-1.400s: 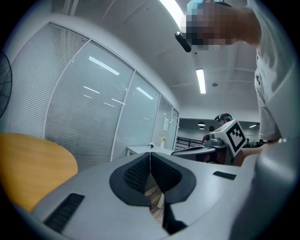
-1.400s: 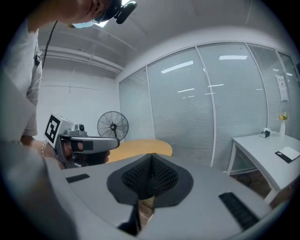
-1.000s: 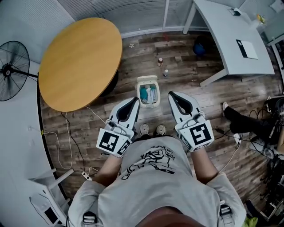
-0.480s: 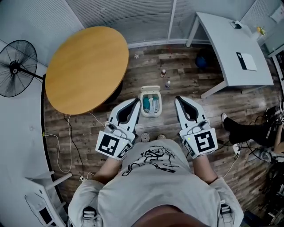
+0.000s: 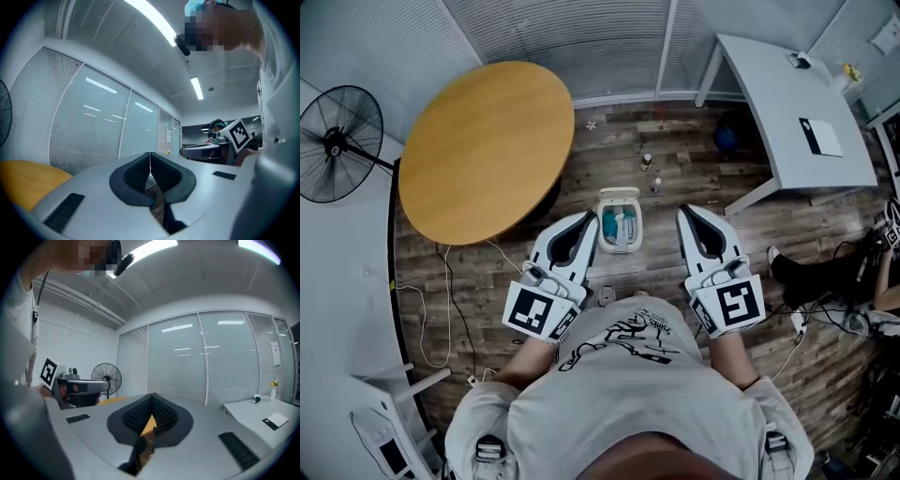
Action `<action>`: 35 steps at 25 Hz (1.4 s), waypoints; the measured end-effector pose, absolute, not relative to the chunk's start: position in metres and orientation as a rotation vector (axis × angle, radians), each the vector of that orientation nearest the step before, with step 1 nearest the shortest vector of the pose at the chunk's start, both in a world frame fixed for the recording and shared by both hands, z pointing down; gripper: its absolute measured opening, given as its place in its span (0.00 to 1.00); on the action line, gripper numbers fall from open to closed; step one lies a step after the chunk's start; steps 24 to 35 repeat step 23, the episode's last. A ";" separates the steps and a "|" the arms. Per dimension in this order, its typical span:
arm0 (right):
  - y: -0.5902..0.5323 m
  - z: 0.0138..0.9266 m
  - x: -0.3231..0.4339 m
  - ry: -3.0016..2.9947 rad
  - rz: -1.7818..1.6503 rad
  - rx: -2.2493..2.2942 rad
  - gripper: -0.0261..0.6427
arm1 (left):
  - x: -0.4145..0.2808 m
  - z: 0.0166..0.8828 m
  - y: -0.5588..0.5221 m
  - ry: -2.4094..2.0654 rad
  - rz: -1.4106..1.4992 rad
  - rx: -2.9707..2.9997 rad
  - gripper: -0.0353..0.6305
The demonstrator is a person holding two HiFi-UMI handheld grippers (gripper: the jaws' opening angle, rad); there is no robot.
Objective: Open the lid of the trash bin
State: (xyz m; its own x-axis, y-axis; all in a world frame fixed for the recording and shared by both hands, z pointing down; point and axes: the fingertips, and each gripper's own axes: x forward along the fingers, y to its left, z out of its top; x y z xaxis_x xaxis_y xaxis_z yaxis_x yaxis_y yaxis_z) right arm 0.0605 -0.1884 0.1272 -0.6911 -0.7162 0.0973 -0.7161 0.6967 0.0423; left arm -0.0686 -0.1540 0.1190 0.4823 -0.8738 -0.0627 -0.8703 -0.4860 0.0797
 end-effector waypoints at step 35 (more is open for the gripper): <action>-0.183 0.125 0.068 -2.785 -0.003 1.184 0.05 | -0.062 0.108 -0.151 -1.583 -0.151 2.687 0.08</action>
